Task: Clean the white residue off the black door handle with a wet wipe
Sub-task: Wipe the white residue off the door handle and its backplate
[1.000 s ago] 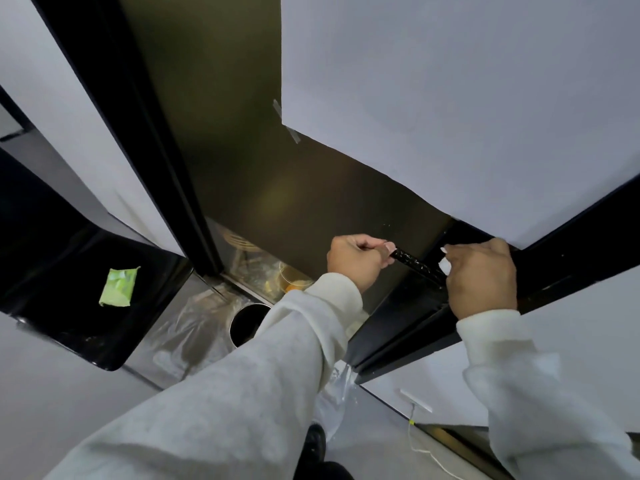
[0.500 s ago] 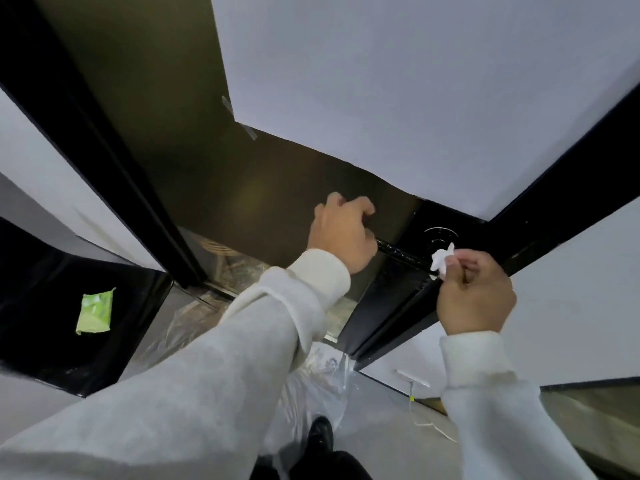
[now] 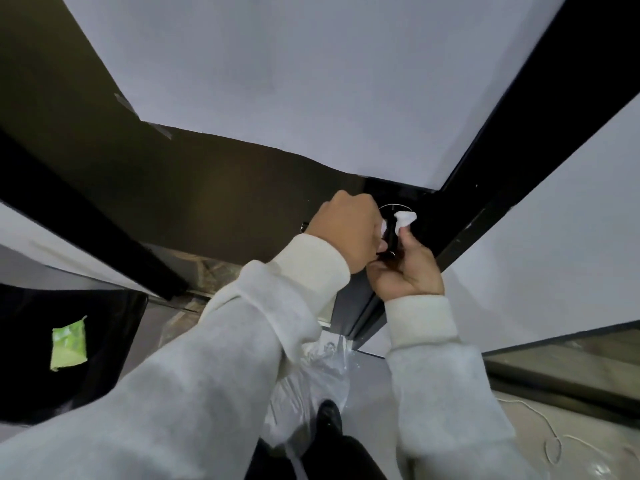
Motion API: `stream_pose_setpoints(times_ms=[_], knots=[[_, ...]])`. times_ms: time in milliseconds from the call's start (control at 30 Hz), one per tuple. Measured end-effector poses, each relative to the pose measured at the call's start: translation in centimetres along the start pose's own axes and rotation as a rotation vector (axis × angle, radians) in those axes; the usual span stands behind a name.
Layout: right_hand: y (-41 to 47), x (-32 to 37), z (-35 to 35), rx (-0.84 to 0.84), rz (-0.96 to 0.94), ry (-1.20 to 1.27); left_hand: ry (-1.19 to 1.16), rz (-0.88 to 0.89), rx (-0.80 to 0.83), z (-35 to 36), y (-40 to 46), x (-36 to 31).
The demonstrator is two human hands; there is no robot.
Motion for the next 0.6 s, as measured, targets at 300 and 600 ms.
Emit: stream_pose_setpoints(times_ms=[300, 600], knots=[[-0.1, 0.0, 0.9, 0.087, 0.038, -0.03, -0.021, -0.014, -0.029, -0.2, -0.1, 0.3], [0.4, 0.7, 0.3, 0.057, -0.149, -0.141, -0.077, 0.075, -0.06, -0.2, -0.7, 1.2]])
Point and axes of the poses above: each hand's wrist, its own y-axis towards the middle knuckle, its own z-axis out of the palm, x = y × z, the point moved 10 cm from there along y, towards the middle knuckle, and after that the axes turned 1 degree about -y, right-handed, at the moved point
